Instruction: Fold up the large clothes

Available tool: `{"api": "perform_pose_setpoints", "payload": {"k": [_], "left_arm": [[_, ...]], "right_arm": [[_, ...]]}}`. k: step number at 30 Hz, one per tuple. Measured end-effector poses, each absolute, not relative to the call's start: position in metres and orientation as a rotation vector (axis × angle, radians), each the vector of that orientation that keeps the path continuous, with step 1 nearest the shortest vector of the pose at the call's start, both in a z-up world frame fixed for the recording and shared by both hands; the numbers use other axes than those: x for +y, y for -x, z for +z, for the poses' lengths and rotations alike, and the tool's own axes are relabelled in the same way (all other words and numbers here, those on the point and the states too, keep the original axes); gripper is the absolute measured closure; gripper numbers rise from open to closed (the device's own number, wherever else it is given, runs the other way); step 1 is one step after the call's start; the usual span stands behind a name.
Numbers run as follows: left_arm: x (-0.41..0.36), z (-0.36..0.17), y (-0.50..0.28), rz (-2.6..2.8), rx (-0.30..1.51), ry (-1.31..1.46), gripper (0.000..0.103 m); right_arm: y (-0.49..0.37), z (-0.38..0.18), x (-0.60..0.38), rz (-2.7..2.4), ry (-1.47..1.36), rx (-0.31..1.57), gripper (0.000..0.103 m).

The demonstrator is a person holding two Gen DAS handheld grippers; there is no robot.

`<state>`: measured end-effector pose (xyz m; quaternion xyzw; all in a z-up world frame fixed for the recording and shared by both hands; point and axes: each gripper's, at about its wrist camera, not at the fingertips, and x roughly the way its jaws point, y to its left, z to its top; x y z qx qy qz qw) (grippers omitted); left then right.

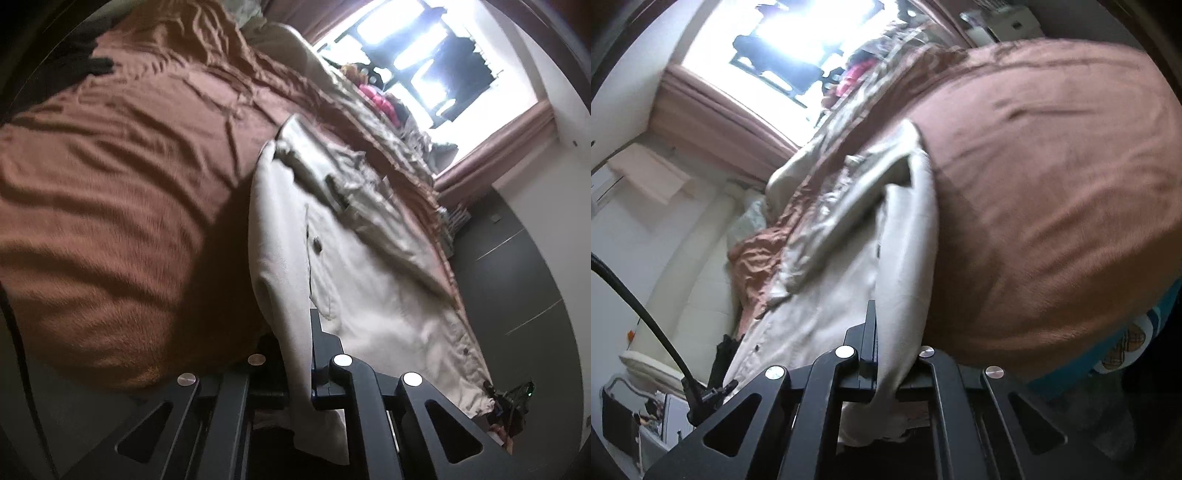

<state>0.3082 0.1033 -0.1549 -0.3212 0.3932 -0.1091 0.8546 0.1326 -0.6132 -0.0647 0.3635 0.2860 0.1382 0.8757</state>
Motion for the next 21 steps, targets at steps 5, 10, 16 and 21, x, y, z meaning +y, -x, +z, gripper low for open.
{"api": "perform_pose_setpoints", "payload": {"k": [5, 10, 16, 21], "left_arm": [[0.116, -0.120, -0.286, -0.247, 0.763, 0.683, 0.097], [0.127, -0.087, -0.260, -0.268, 0.691, 0.687, 0.097], [0.141, -0.051, -0.216, -0.284, 0.620, 0.679, 0.097], [0.153, -0.025, -0.178, -0.309, 0.567, 0.679, 0.097]], "right_arm": [[-0.100, -0.037, -0.607, 0.322, -0.745, 0.539, 0.102], [-0.052, -0.020, -0.616, 0.350, -0.719, 0.492, 0.102], [-0.007, -0.007, -0.613, 0.358, -0.718, 0.464, 0.102], [0.025, 0.004, -0.611, 0.395, -0.705, 0.434, 0.102]]}}
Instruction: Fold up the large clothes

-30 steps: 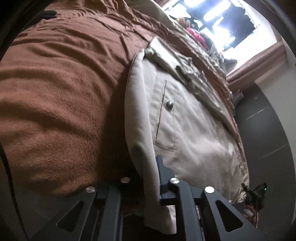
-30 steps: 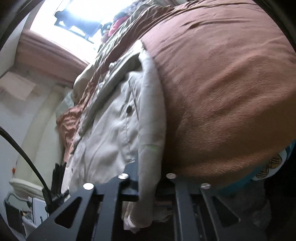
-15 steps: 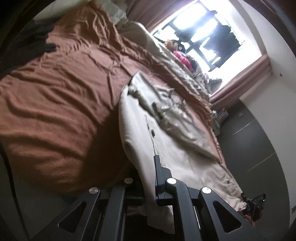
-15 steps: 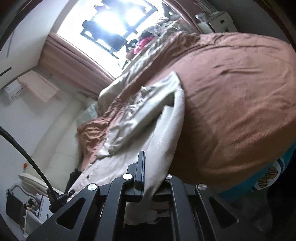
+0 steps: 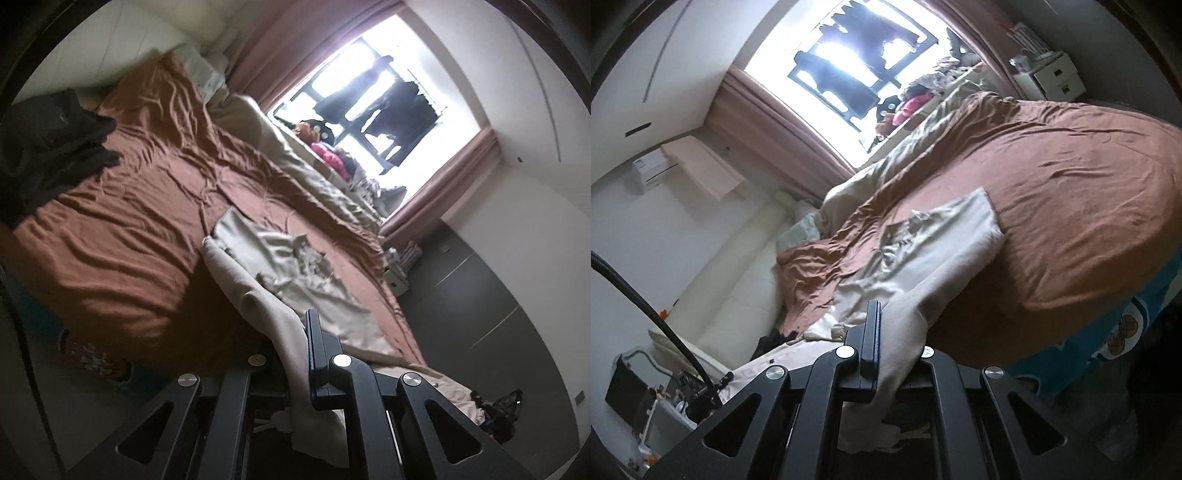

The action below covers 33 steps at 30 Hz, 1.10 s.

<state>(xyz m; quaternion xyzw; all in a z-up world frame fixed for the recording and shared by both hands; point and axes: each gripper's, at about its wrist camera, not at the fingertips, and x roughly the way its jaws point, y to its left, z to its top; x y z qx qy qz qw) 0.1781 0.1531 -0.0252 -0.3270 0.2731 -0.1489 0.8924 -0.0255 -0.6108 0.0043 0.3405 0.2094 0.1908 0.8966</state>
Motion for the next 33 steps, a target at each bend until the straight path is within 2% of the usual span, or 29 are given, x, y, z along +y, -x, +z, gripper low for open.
{"api": "perform_pose_setpoints", "payload": {"k": [7, 13, 21, 33], "left_arm": [[0.156, 0.013, -0.137, -0.335, 0.503, 0.669, 0.097], [0.148, 0.030, -0.142, -0.343, 0.489, 0.642, 0.097], [0.143, 0.042, -0.199, -0.325, 0.490, 0.636, 0.096], [0.137, 0.054, -0.326, -0.296, 0.544, 0.599, 0.096]], "right_arm": [[0.040, 0.009, -0.622, 0.443, -0.709, 0.386, 0.102], [0.036, 0.006, -0.634, 0.421, -0.696, 0.368, 0.102], [-0.008, 0.025, -0.644, 0.398, -0.714, 0.366, 0.102], [-0.126, 0.060, -0.627, 0.346, -0.694, 0.377, 0.102]]}}
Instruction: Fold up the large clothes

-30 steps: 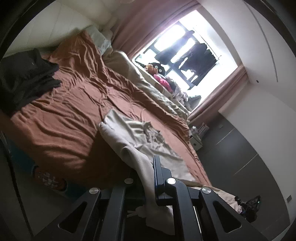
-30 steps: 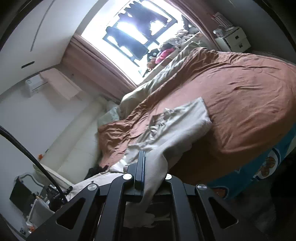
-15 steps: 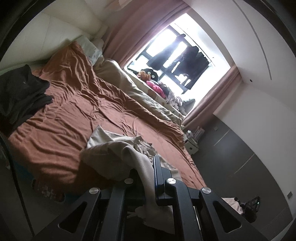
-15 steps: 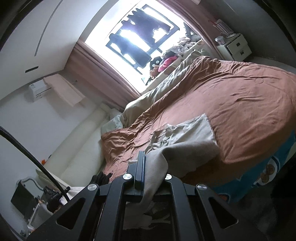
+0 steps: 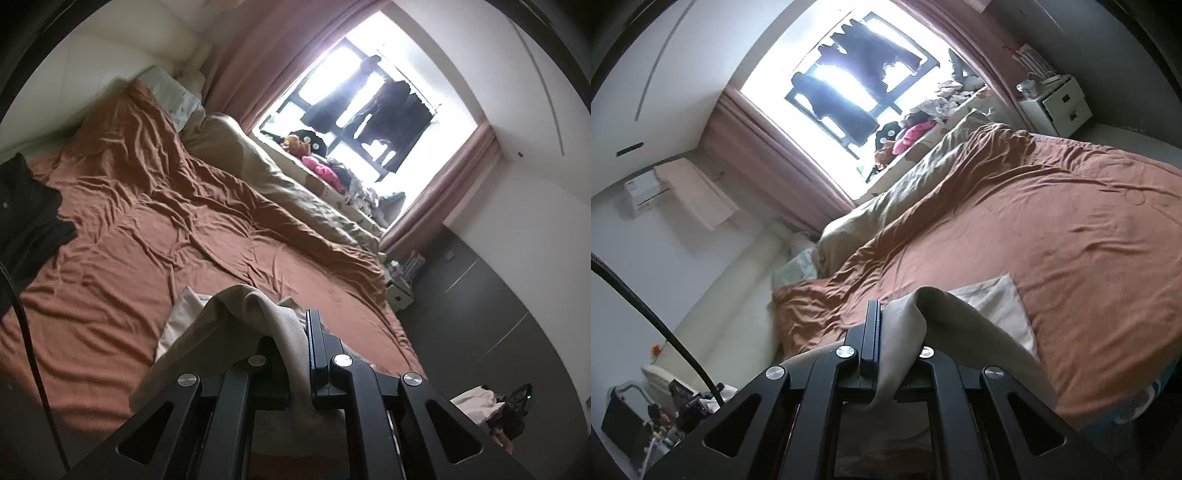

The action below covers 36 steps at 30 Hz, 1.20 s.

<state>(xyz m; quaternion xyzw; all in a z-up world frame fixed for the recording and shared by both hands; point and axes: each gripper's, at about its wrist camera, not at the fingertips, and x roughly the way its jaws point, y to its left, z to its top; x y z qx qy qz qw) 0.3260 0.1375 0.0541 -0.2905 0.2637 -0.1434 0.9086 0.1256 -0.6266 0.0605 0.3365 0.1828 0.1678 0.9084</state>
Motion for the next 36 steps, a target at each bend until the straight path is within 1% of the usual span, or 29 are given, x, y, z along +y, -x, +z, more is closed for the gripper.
{"api": "perform_pose_setpoints", "payload": {"k": [7, 15, 24, 25, 27, 28, 29, 30, 31, 32, 34, 36], "left_arm": [[0.132, 0.031, -0.399, -0.267, 0.614, 0.580, 0.096], [0.126, -0.028, -0.464, -0.223, 0.731, 0.593, 0.096], [0.116, -0.088, -0.517, -0.164, 0.863, 0.578, 0.095], [0.116, -0.094, -0.522, -0.162, 0.883, 0.586, 0.094], [0.116, -0.107, -0.533, -0.169, 0.922, 0.617, 0.082], [0.117, -0.112, -0.536, -0.173, 0.927, 0.634, 0.063], [0.118, -0.113, -0.538, -0.175, 0.925, 0.647, 0.042], [0.119, -0.113, -0.539, -0.177, 0.912, 0.661, 0.034], [0.120, -0.111, -0.538, -0.179, 0.891, 0.669, 0.023], [0.120, -0.107, -0.536, -0.177, 0.871, 0.671, 0.014], [0.124, -0.098, -0.531, -0.164, 0.832, 0.667, 0.010], [0.125, -0.092, -0.528, -0.146, 0.818, 0.655, 0.010]], "right_arm": [[-0.189, 0.054, -0.615, 0.286, -0.685, 0.433, 0.102], [-0.242, 0.037, -0.604, 0.231, -0.693, 0.524, 0.102], [-0.288, 0.018, -0.586, 0.171, -0.715, 0.627, 0.101], [-0.294, 0.016, -0.585, 0.166, -0.717, 0.643, 0.101], [-0.304, 0.015, -0.581, 0.155, -0.718, 0.674, 0.098], [-0.306, 0.016, -0.578, 0.143, -0.706, 0.683, 0.095], [-0.309, 0.022, -0.575, 0.137, -0.682, 0.679, 0.081], [-0.309, 0.026, -0.572, 0.131, -0.661, 0.669, 0.048], [-0.308, 0.032, -0.570, 0.134, -0.652, 0.655, 0.026], [-0.306, 0.039, -0.569, 0.140, -0.648, 0.631, 0.001], [-0.300, 0.055, -0.567, 0.122, -0.615, 0.590, 0.000], [-0.297, 0.068, -0.564, 0.126, -0.603, 0.589, 0.000]]}}
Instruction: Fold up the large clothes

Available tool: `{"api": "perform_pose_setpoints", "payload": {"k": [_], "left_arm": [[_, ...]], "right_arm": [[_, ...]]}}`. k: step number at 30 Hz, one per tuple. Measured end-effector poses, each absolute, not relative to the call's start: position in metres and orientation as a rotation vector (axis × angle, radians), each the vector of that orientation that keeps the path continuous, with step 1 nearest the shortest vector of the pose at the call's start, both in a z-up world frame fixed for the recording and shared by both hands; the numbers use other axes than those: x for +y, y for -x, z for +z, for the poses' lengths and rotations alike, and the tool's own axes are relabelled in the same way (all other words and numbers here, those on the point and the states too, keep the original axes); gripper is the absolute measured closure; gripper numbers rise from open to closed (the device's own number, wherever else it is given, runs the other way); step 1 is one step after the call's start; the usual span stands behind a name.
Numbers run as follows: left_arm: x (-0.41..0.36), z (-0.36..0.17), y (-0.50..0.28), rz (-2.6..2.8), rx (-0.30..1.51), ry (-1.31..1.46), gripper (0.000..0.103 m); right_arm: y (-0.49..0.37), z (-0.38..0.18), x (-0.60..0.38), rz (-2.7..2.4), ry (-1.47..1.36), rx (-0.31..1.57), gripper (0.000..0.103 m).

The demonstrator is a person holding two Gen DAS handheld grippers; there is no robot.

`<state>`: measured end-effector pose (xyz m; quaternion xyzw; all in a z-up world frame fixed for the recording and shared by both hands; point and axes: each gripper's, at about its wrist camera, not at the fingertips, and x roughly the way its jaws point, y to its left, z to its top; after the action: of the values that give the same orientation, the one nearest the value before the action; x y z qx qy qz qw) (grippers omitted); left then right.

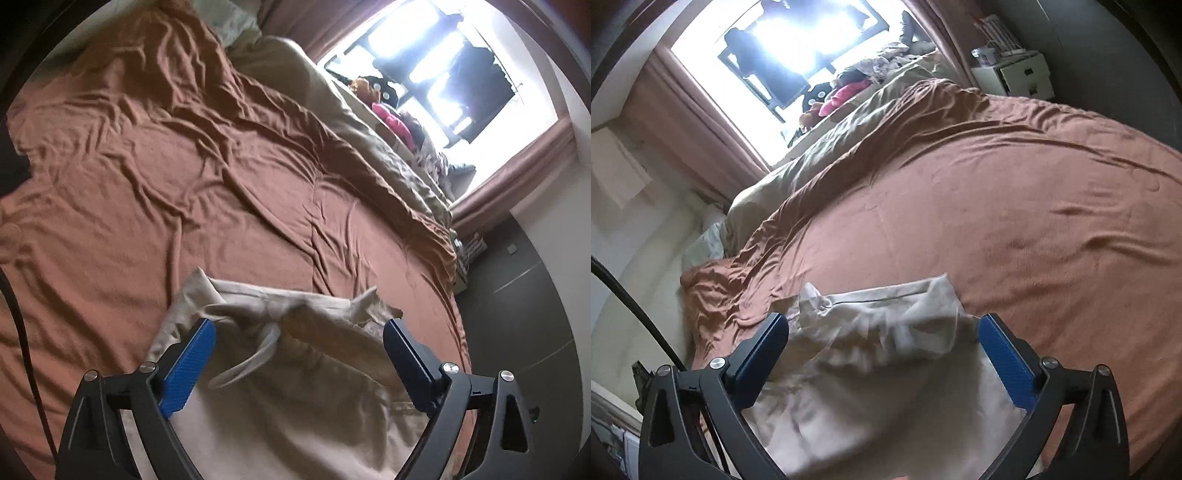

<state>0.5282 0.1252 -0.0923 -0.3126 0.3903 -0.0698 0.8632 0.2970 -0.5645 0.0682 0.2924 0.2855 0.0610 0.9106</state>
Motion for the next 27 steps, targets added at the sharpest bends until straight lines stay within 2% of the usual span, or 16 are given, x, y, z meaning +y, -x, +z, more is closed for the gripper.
{"api": "perform_pose_setpoints", "payload": {"k": [6, 13, 18, 22, 26, 27], "left_arm": [[0.109, -0.096, -0.519, -0.125, 0.858, 0.536, 0.010], [0.056, -0.130, -0.527, -0.177, 1.008, 0.336, 0.014], [0.030, -0.152, -0.541, -0.179, 1.064, 0.254, 0.015], [0.013, -0.171, -0.555, -0.175, 1.116, 0.193, 0.027], [-0.002, -0.180, -0.563, -0.181, 1.119, 0.111, 0.027], [-0.004, -0.183, -0.565, -0.184, 1.125, 0.098, 0.028]], "right_arm": [[-0.292, 0.081, -0.541, 0.136, -0.541, 0.646, 0.000], [-0.307, 0.079, -0.503, 0.165, -0.392, 0.755, 0.002], [-0.336, 0.071, -0.477, 0.199, -0.302, 0.821, 0.011], [-0.359, 0.060, -0.449, 0.217, -0.221, 0.872, 0.026], [-0.376, 0.050, -0.419, 0.265, -0.133, 0.898, 0.031], [-0.380, 0.045, -0.412, 0.267, -0.114, 0.906, 0.037]]}}
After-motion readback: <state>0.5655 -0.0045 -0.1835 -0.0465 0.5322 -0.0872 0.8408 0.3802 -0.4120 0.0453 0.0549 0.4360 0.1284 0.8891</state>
